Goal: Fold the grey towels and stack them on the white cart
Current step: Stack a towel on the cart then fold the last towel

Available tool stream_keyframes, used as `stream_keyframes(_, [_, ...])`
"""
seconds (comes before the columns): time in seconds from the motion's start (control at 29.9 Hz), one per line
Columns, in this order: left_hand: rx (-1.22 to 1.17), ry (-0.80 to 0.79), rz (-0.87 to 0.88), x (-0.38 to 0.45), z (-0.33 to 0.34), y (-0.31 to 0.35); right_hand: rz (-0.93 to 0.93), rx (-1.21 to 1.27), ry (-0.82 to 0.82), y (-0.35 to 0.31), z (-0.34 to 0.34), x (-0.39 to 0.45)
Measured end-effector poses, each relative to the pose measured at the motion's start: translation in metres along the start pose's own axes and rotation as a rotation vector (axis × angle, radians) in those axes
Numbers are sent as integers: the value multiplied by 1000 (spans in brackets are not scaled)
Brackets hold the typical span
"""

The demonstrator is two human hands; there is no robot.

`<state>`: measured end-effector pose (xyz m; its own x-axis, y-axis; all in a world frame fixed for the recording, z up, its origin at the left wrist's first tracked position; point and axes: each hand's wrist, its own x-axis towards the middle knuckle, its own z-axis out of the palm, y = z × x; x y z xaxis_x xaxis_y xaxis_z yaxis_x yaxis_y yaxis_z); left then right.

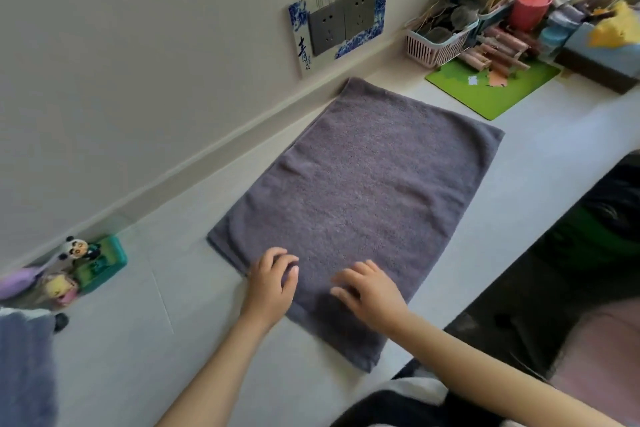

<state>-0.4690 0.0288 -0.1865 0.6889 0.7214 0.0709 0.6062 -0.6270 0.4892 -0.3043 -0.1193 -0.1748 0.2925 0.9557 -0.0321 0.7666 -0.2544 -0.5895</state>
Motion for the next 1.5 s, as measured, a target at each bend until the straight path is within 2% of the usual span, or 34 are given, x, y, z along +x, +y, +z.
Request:
stream_keyframes(0.07, [-95,-54,65,-21,-1,-3,-45,10,-100,-18,22,-18])
stream_keyframes(0.13, [-121,-110,90,-36,-2,-10,-48,-28,-80,-26,38,-28])
stream_keyframes(0.2, [-208,-202,22,-37,-7,-9,-29,-44,-68,-24,41,-30])
stream_keyframes(0.3, [-252,-336,-24,-35,-19,-12,-47,-107,31,-25,50,-32])
stream_keyframes(0.43, [-194,-484,-18,-31,-32,-13,27,-72,93,-30,52,-25])
stream_keyframes(0.5, [-42,-542,47,-31,-39,-15,86,33,85,-34,48,-23])
stream_keyframes(0.57, [81,-543,101,-30,-40,-12,163,154,22,-31,38,-22])
stream_keyframes(0.7, [70,-473,129,-26,-32,2,285,309,-153,-16,7,-29])
stream_keyframes(0.8, [47,-452,151,-21,-27,5,318,328,-278,-1,-17,-36])
stream_keyframes(0.9, [48,-499,144,-10,-25,12,358,342,-358,14,-42,-47])
stream_keyframes(1.07, [54,-805,132,14,-37,48,445,420,-468,36,-75,-63])
stream_keyframes(1.2, [50,-1064,108,34,-51,78,430,517,-561,52,-95,-67])
stream_keyframes(1.3, [69,-1183,109,57,-53,98,433,550,-593,61,-115,-64])
stream_keyframes(1.4, [75,-1138,117,87,-55,117,459,509,-559,73,-136,-48])
stream_keyframes(1.5, [107,-972,113,122,-49,132,496,362,-476,87,-152,-21])
